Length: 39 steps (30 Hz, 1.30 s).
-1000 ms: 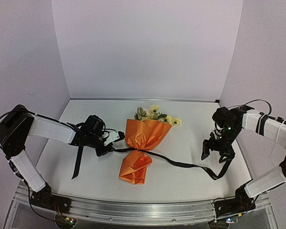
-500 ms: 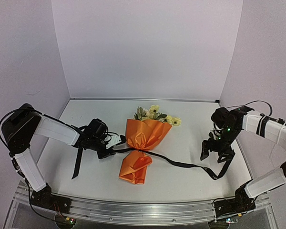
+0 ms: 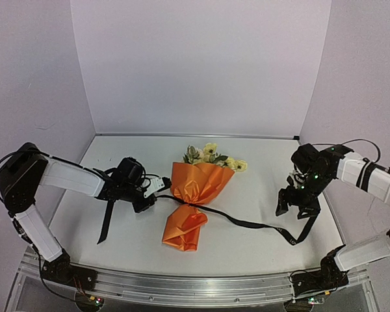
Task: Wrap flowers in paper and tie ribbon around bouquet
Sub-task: Pick up the left side of the half-tied ribbon at the center of the board, then pick up the right side of the half-tied ribbon from the center of the board.
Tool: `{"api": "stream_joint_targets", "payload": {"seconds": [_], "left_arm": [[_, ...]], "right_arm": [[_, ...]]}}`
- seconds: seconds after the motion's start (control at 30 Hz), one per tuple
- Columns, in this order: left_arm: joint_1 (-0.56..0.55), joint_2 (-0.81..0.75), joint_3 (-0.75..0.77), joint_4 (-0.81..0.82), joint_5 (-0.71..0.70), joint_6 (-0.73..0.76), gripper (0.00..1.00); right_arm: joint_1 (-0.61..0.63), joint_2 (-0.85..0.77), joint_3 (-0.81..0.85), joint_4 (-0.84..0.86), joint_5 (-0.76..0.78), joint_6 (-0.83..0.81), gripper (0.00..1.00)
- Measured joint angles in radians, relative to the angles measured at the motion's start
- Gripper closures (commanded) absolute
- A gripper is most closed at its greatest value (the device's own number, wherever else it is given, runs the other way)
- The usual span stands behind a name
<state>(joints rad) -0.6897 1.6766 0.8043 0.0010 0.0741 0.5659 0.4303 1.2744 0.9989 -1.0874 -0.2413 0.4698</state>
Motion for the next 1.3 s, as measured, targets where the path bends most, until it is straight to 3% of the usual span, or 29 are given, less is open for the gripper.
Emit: {"api": "stream_joint_targets", "payload": {"seconds": [0.5,0.93,1.3], "left_arm": [[-0.033,-0.095,0.008,0.007,0.019,-0.141,1.00],[-0.111,-0.093,0.238,-0.061,-0.030,-0.307,1.00],[-0.157,-0.068,0.307,-0.183,-0.079,-0.358,1.00]], "right_arm": [[0.031,-0.092,0.005,0.005,0.051,0.003,0.15],[0.031,-0.255,-0.022,0.024,0.092,0.002,0.13],[0.048,-0.228,-0.022,0.015,0.065,-0.002,0.18]]}}
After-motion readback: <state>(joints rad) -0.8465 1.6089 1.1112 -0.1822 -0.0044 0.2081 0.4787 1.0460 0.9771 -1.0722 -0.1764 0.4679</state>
